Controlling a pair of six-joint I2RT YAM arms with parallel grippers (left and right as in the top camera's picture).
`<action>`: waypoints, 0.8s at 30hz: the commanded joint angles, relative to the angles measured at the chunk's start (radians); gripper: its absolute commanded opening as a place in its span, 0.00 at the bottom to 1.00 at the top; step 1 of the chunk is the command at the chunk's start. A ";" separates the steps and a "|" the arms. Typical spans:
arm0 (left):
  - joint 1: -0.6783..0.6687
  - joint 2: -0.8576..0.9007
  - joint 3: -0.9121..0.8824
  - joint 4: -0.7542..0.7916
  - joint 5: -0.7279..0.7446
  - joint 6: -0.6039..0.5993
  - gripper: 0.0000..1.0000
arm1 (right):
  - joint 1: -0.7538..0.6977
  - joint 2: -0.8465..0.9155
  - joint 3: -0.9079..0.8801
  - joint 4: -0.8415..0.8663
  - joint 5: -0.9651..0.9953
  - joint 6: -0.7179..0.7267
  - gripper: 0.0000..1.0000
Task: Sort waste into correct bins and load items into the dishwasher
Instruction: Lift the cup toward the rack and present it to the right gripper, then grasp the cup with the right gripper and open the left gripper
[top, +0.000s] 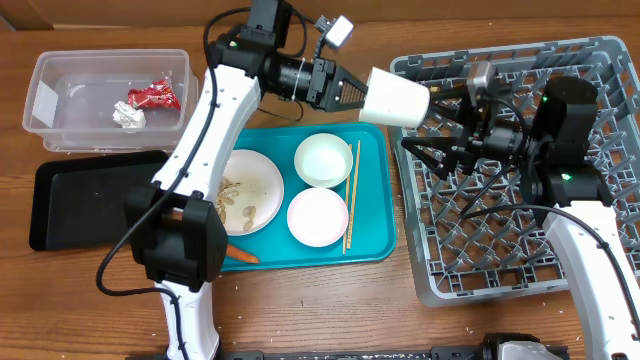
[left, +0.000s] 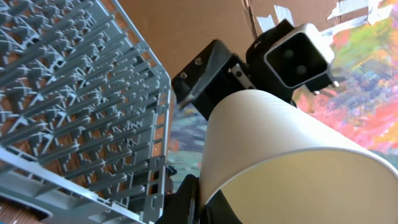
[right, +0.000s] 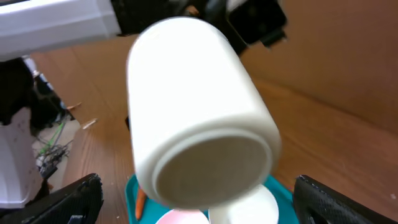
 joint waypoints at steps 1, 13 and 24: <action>-0.003 0.011 0.014 0.001 0.034 -0.014 0.04 | -0.002 0.002 0.022 0.045 -0.103 -0.008 1.00; -0.020 0.011 0.014 0.001 0.008 -0.037 0.04 | -0.002 0.002 0.022 0.127 -0.156 -0.001 0.93; -0.057 0.011 0.014 0.001 0.008 -0.037 0.04 | -0.002 0.002 0.022 0.169 -0.099 -0.001 0.94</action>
